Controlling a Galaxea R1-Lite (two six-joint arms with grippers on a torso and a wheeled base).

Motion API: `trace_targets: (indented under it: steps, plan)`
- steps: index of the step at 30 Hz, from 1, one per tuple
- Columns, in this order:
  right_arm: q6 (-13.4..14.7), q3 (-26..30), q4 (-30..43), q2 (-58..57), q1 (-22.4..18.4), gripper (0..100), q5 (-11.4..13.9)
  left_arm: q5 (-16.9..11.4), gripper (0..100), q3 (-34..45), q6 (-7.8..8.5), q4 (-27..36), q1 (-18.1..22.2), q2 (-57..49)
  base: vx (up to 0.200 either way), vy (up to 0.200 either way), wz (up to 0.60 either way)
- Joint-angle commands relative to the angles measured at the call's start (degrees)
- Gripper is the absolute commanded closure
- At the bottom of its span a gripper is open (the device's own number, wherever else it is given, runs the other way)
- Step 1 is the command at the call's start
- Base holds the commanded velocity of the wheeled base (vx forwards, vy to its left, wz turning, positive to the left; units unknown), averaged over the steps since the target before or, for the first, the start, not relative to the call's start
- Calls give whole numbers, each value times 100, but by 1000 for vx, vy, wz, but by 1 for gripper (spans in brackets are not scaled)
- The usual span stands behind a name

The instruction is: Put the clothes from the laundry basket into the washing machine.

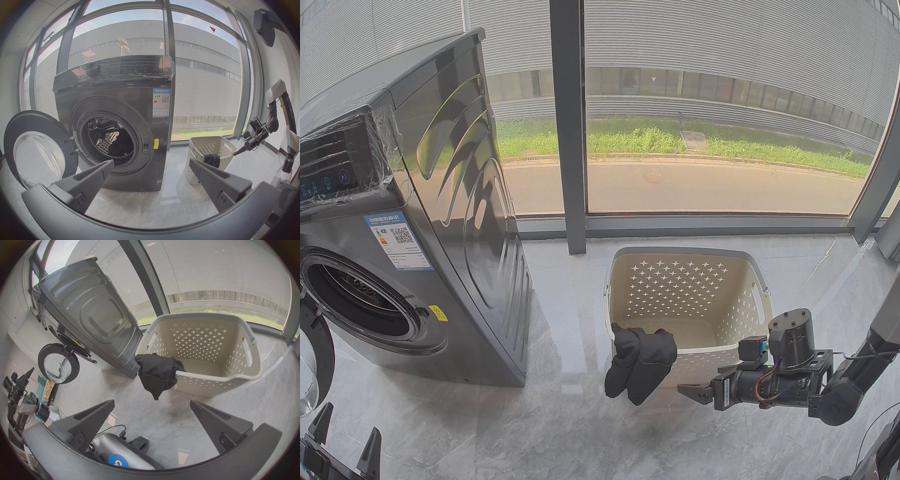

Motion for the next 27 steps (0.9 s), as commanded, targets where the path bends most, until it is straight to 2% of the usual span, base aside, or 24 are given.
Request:
trace_targets:
  steps: [1,3,6,7,8,9,13,21,24,27]
  plan:
    - [135,-266,-11,608,137,0,-76,1,0,92,-2,-2,-2,-84,0,0,0]
    - [171,-354,-11,714,146,0,-129,1,0,92,-2,-2,-2,-84,0,0,0]
    - [461,-600,-2,951,260,0,-331,1,0,92,-2,-2,-2,-84,0,0,0]
    - [478,-608,-2,969,260,0,-340,1,0,92,-2,-2,-2,-84,0,0,0]
    - [716,-775,-11,1118,330,0,-471,1,0,92,-2,-2,-2,-84,0,0,0]
    - [803,-846,7,1171,348,0,-498,1,0,92,-2,-2,-2,-84,0,0,0]
    - [1085,-1118,68,1364,365,0,-542,1,0,92,-2,-2,-2,-84,0,0,0]
    - [1164,-1373,-2,1725,330,0,-542,1,0,92,-2,-2,-2,-84,0,0,0]
    - [1454,-1663,24,1918,330,0,-542,1,0,92,-2,-2,-2,-84,0,0,0]
    - [1612,-1883,51,2041,322,0,-551,1,0,92,-2,-2,-2,-84,0,0,0]
